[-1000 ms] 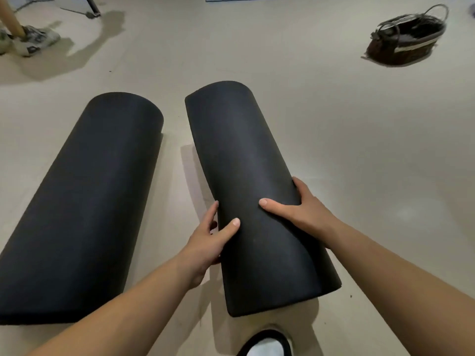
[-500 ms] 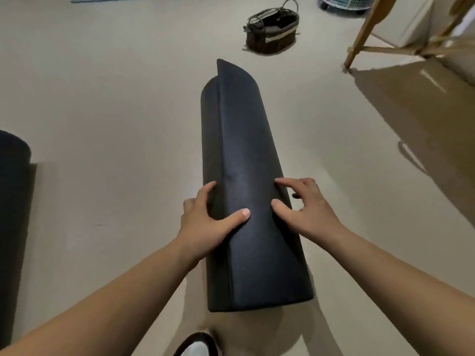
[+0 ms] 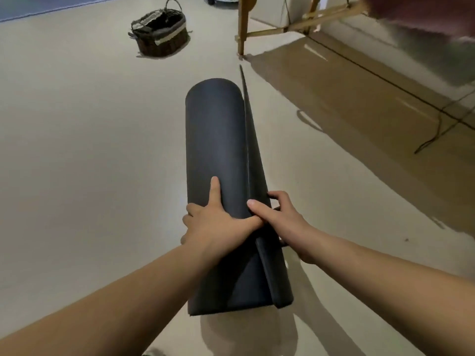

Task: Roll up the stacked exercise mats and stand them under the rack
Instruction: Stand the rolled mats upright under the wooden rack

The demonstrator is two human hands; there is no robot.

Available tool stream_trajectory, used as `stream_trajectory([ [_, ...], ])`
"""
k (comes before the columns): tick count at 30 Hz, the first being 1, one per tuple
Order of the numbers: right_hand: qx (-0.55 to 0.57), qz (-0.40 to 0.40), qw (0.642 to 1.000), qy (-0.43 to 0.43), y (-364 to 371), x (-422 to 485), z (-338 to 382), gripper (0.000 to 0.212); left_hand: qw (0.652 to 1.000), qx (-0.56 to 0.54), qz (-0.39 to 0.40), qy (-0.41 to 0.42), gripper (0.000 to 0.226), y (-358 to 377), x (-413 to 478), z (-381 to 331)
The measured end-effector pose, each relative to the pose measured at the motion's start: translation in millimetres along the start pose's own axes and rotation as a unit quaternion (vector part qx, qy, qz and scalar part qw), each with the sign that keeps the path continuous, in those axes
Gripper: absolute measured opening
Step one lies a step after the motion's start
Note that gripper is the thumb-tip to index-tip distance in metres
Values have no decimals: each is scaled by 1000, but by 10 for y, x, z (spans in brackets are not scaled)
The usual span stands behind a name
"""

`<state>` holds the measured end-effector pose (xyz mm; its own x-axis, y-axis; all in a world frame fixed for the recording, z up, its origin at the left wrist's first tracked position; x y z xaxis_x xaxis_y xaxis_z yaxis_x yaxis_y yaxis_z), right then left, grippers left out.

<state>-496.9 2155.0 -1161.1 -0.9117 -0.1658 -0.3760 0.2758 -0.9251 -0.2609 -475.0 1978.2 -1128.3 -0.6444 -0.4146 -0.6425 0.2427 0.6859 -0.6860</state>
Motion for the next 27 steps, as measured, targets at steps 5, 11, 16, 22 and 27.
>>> stream_trajectory([
  [5, -43, -15, 994, 96, -842, -438, -572, 117, 980, 164, 13, 116, 123, 661, -528, -656],
  [11, -25, -68, 990, 122, -1275, -741, -990, 147, 976, 104, -17, 190, 100, 520, -463, -958],
  [16, 34, -68, 992, 106, -1245, -825, -985, 160, 988, -29, 129, 79, 113, 857, -530, -782],
  [22, 111, -120, 983, 78, -1671, -1040, -1203, 143, 973, -34, 182, 139, 76, 1219, -819, -1073],
  [27, 93, -120, 987, 48, -2099, -1390, -1438, 110, 955, 1, 226, 194, 69, 1576, -1098, -1235],
])
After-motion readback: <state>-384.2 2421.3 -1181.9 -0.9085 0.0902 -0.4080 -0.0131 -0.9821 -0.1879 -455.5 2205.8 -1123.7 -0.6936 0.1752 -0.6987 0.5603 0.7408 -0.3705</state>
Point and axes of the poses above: each hand's wrist, its own x-axis towards the middle knuckle, its own y-axis out of the palm, z = x × y, the point moved 9 cm from there along x, towards the middle knuckle, and after that the axes turned 15 degrees about -y, right-handed, at the moved point
